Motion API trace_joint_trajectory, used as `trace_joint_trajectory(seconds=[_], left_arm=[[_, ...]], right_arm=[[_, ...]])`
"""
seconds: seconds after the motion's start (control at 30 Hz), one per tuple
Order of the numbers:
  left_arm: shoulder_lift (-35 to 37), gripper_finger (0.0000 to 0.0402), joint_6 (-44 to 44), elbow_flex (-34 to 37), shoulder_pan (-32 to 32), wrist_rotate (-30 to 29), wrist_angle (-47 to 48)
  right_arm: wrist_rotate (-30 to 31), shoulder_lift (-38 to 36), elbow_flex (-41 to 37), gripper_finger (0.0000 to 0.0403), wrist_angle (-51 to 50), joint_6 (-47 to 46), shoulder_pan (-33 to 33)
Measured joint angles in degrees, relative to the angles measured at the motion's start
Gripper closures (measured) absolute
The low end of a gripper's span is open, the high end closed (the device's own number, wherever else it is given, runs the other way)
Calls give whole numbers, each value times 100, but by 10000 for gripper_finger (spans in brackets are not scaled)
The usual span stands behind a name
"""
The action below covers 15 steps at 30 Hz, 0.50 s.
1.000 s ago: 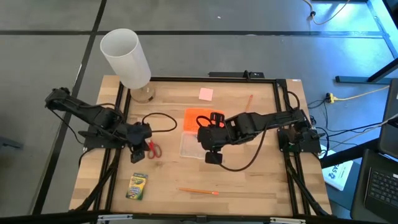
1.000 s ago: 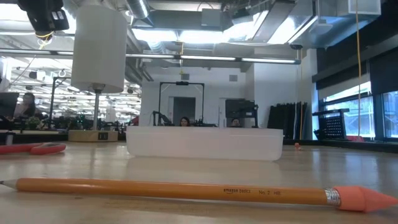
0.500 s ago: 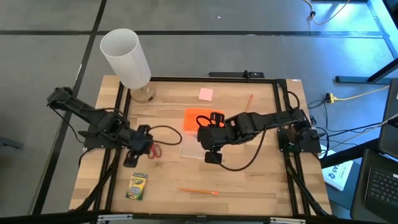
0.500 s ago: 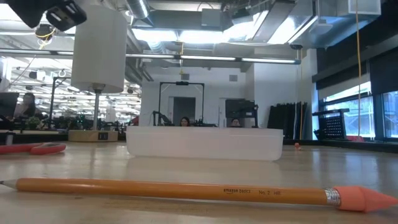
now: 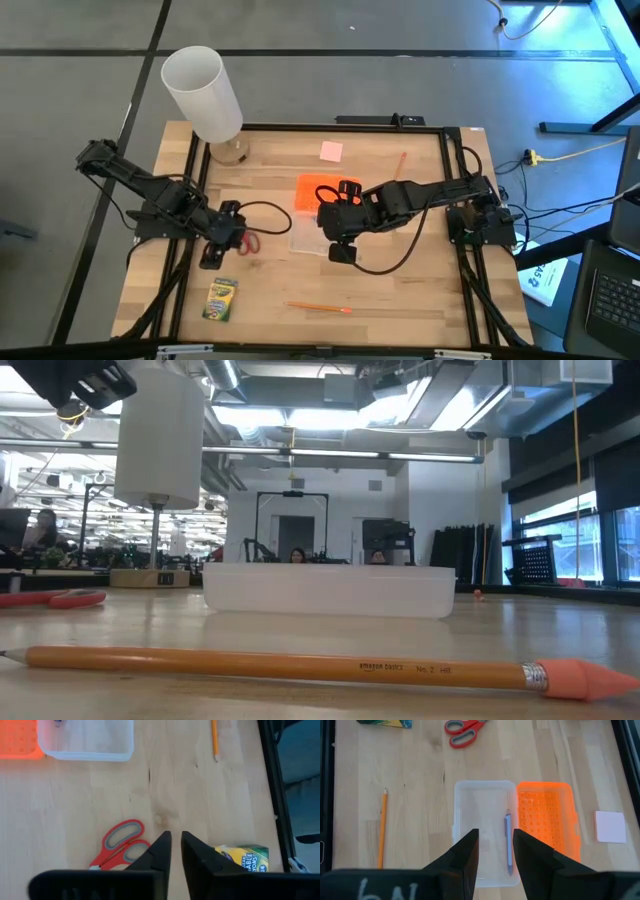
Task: Pack school essentials
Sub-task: Put the scissors into the orange supply box
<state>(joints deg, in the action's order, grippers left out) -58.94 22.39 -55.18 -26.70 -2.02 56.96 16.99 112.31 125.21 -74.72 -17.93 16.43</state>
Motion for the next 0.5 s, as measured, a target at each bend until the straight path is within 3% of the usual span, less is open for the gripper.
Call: trace_joint_trajectory(seconds=[0.27,0.5], left_arm=[[0,298,-3,0,2,0,1],[-132,294,-39,543,-179,-28,-450]], right_arm=[[0,0,0,280,2,-1,0],[-2,0,0,280,-2,7,0]])
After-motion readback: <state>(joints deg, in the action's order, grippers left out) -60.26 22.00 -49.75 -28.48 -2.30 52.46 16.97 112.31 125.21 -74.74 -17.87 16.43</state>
